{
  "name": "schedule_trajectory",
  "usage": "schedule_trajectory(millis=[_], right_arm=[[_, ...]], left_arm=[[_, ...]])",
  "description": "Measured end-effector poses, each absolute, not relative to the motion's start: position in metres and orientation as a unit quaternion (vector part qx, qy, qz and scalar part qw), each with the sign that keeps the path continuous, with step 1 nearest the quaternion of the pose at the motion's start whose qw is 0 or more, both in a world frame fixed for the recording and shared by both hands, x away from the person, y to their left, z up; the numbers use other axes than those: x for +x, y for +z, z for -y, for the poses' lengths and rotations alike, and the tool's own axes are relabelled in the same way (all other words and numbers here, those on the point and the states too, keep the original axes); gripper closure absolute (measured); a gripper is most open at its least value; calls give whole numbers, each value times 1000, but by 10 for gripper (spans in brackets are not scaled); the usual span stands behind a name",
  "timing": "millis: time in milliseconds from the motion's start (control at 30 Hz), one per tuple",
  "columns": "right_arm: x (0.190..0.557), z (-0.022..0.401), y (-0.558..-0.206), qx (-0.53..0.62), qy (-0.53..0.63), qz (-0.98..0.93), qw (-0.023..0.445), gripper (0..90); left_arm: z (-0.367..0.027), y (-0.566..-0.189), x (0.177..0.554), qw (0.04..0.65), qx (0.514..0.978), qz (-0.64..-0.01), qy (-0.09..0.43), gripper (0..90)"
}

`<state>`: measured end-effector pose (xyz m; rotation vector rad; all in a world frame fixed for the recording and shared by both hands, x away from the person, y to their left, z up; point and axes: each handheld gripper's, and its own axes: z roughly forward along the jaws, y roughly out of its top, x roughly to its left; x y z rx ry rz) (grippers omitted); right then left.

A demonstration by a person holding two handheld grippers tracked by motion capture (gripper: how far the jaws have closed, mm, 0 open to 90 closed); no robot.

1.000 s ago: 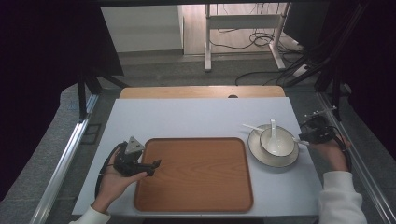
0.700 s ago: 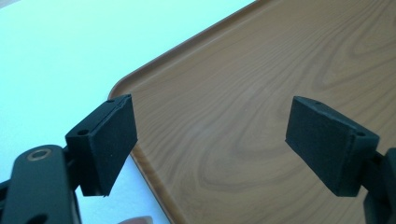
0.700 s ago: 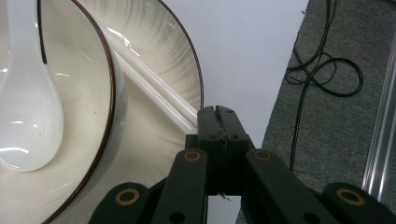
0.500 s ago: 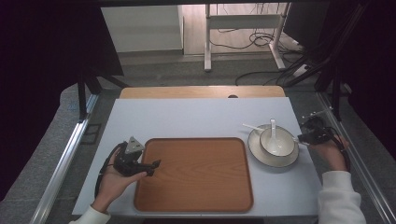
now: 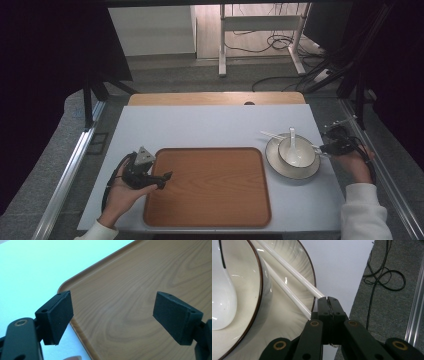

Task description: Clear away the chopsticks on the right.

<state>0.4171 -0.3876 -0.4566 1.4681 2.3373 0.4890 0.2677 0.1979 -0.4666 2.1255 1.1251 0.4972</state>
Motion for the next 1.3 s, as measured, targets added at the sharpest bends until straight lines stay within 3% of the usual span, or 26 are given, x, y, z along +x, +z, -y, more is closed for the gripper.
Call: schedule_trajectory(millis=[167, 300, 400, 900, 1300], right_arm=[[415, 391, -444, 505, 185, -823, 180, 854], [418, 390, -438, 468, 161, -846, 197, 630], [424, 390, -435, 434, 127, -872, 186, 573], [443, 388, -447, 402, 105, -898, 145, 562], [453, 381, -455, 364, 72, -919, 132, 675]], left_arm=[[-199, -464, 267, 338, 814, -432, 194, 164], [-202, -462, 267, 341, 809, -436, 197, 163], [-202, -463, 268, 339, 810, -436, 197, 163], [-207, -463, 268, 338, 810, -437, 198, 164], [-206, -465, 269, 335, 812, -436, 196, 164]])
